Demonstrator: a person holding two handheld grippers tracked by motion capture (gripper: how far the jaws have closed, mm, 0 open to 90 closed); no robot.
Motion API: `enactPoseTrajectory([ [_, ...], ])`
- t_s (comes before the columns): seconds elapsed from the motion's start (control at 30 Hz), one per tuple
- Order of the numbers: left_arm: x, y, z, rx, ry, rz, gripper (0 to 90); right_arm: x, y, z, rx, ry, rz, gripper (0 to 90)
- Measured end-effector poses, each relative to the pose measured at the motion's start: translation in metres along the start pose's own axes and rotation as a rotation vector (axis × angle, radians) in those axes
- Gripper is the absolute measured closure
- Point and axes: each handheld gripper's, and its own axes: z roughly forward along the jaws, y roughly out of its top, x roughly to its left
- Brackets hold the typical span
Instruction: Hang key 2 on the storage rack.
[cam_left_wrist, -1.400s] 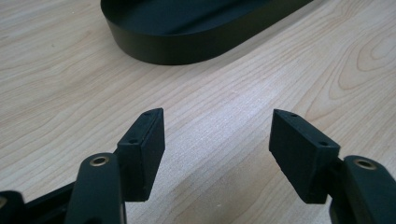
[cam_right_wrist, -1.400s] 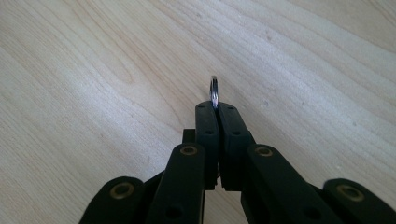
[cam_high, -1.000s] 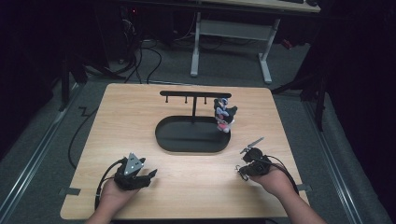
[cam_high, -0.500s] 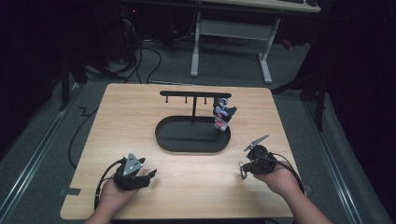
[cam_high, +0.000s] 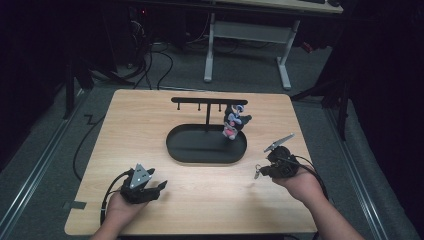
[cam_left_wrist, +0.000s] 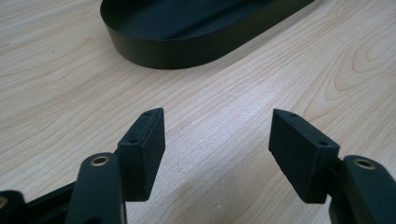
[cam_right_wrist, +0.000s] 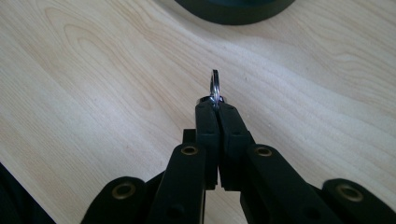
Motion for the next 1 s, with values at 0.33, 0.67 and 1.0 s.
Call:
enactPoseTrajectory([
  [0.33, 0.002, 0.0, -0.002, -0.008, -0.002, -0.004, 36.8, 0.003, 0.021, -0.005, -0.019, 0.01, -0.016, 89.1],
  [0.67, 0.003, 0.0, -0.002, -0.011, -0.005, -0.009, 36.9, 0.008, 0.044, -0.002, -0.022, 0.029, -0.024, 89.1],
  [1.0, 0.003, 0.0, -0.002, -0.009, -0.005, -0.016, 36.9, 0.012, 0.071, -0.003, -0.031, 0.036, -0.049, 89.1],
])
